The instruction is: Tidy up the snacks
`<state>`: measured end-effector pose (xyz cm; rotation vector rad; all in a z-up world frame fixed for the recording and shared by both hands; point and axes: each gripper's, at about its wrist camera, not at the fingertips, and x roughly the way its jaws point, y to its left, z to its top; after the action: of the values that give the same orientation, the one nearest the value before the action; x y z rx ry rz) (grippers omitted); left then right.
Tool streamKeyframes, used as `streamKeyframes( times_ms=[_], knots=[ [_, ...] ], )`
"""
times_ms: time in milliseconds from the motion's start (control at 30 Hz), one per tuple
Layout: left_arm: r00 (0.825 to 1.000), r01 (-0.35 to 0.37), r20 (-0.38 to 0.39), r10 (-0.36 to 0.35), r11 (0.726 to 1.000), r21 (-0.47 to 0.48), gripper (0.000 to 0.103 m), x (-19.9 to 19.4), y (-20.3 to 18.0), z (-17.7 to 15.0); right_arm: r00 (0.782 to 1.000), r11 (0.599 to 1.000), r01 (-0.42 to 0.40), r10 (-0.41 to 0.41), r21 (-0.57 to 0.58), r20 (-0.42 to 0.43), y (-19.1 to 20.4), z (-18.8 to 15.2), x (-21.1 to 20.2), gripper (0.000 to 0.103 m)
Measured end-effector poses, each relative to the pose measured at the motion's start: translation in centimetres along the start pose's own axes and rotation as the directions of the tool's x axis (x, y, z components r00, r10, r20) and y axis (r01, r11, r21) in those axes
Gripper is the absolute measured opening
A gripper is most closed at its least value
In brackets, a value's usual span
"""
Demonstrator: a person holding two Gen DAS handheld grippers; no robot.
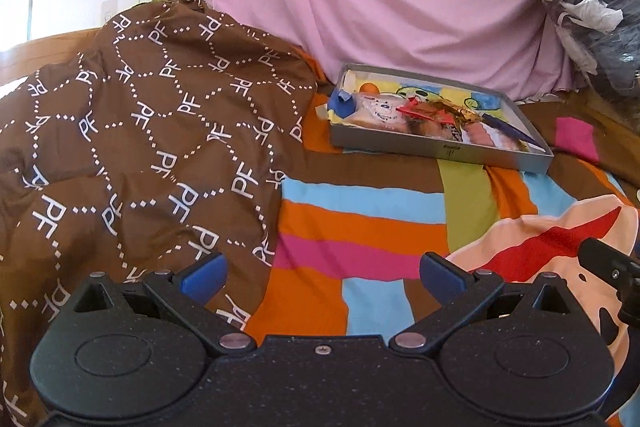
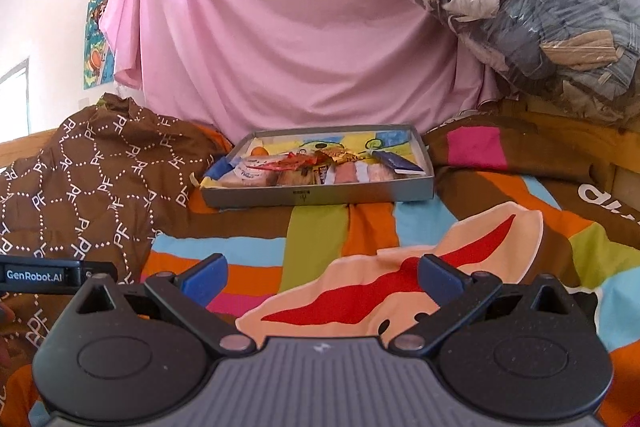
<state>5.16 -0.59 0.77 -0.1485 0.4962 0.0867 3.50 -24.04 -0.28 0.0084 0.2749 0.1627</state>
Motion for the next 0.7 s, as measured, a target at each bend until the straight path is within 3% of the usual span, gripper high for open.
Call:
streamKeyframes(
  times_ms=[700],
  knots=[
    [1.000, 0.012, 0.002, -0.012, 1.000, 0.011, 0.102, -0.38, -0.42, -0.21, 1.000, 1.000, 0.004, -0.004, -0.015, -0.002, 0.21, -0.01, -0.14, 0.103]
  ],
)
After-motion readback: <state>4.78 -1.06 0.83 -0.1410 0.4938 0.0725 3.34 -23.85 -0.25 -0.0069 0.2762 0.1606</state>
